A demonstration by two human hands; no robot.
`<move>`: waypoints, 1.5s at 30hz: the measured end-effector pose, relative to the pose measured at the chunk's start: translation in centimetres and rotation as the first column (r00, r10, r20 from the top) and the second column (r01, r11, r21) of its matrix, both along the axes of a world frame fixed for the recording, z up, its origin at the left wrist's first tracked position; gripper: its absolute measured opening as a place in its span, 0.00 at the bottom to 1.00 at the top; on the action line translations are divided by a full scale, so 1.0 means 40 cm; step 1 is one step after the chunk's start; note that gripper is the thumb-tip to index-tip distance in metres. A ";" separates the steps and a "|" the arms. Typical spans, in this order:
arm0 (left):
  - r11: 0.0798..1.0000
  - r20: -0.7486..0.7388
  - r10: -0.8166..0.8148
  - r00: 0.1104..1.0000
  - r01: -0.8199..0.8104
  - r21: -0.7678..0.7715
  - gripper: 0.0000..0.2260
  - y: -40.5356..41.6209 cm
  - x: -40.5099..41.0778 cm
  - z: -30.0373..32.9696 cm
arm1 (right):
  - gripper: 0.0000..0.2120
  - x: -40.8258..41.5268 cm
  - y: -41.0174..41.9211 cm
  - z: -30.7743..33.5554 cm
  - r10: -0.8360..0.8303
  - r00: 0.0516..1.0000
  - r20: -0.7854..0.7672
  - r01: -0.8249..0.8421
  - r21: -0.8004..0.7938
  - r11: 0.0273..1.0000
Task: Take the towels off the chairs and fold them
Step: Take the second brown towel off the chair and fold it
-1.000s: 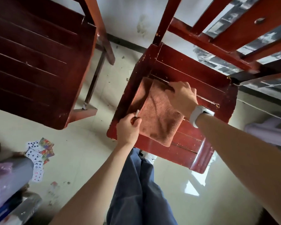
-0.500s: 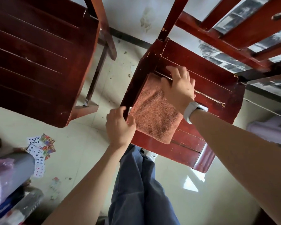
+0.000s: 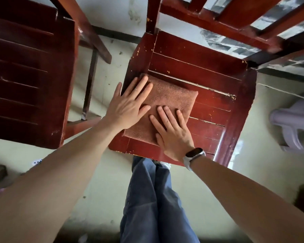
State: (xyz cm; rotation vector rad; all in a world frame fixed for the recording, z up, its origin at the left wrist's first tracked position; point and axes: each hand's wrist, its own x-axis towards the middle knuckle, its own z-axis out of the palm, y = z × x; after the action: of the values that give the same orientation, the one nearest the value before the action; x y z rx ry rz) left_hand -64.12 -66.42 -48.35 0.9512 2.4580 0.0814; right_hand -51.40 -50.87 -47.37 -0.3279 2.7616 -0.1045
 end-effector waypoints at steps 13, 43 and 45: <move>0.990 -0.073 -0.137 0.988 0.139 0.020 0.27 0.150 -0.037 0.067 | 0.15 0.147 0.034 0.039 0.025 0.988 -0.153 -0.078 -0.349 0.934; 0.575 0.500 0.703 0.506 -0.818 0.019 0.24 0.182 0.026 0.078 | 0.14 0.039 0.179 0.074 -0.800 -0.097 0.592 0.914 -0.266 -0.307; 0.562 0.518 0.711 0.476 -0.827 -0.012 0.21 0.194 0.011 0.087 | 0.11 0.029 0.165 0.065 -0.748 -0.178 0.639 0.880 -0.237 -0.412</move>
State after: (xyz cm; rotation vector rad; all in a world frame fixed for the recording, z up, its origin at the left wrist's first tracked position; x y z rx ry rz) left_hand -63.67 -58.68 -44.88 -0.2255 2.2075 0.8487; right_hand -50.23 -44.25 -44.77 1.8210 1.6987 -1.5003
